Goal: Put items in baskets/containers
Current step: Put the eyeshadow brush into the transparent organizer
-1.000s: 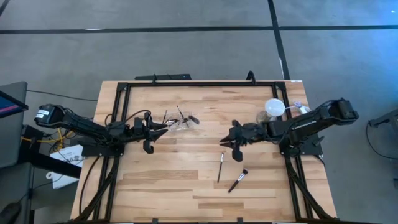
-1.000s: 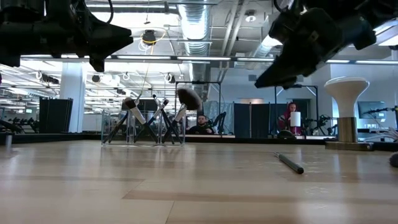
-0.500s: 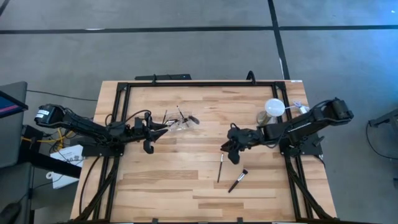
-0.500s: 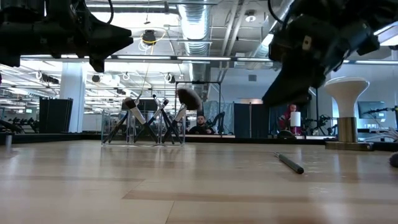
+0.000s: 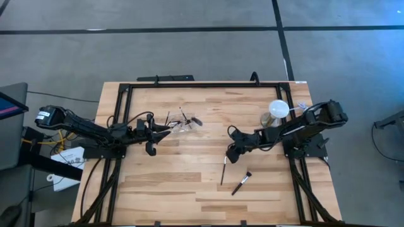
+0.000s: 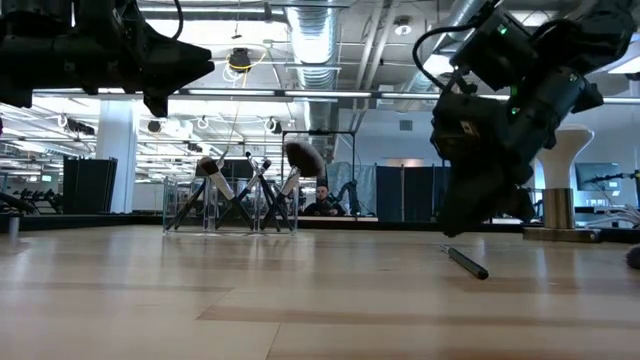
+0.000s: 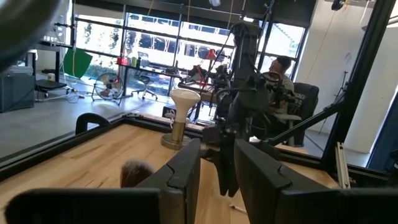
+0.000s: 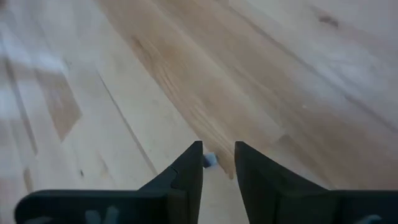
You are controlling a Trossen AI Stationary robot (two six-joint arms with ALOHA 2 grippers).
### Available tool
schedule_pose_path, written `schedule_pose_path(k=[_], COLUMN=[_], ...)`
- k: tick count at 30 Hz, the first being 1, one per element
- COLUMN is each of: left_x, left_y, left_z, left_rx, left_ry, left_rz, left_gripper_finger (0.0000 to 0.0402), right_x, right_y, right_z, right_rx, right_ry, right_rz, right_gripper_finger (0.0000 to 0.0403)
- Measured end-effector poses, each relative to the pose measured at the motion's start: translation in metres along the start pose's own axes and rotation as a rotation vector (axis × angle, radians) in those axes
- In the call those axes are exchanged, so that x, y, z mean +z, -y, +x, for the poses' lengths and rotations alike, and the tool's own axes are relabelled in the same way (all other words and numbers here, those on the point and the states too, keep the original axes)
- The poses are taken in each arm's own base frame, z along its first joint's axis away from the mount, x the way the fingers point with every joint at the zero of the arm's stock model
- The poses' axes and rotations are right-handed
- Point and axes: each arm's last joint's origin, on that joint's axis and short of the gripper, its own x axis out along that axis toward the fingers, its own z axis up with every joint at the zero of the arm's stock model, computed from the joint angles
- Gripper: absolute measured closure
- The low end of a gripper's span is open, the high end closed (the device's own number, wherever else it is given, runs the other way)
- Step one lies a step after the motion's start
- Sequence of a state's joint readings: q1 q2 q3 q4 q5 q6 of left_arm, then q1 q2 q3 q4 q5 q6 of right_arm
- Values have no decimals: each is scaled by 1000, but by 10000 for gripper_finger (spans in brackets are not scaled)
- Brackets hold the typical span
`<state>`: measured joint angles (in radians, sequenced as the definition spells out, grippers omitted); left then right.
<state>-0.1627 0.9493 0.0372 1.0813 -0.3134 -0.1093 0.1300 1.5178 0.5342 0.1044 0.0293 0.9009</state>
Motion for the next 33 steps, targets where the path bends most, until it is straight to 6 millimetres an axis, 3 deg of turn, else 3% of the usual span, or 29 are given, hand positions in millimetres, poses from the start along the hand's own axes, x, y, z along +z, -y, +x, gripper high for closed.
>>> schedule_pose_path(k=[12,18,27,33], left_x=[0,-1,-1,-2], left_y=[0,0,0,0], left_z=[0,0,0,0], left_rx=[0,0,1,2], left_ry=[-4,-4,-9,-20], left_rz=[1,1,3,6], left_gripper_finger=[306,306,306,306], right_x=[0,-1,-1,-1], right_y=[-10,-21,-39,-42], right_z=[21,18,-1,15], right_rx=[-13,-73,-201,-189], right_ry=[-54,-77,-204,-129], right_rz=[11,-21,10,108], right_gripper_finger=[245,247,248,237])
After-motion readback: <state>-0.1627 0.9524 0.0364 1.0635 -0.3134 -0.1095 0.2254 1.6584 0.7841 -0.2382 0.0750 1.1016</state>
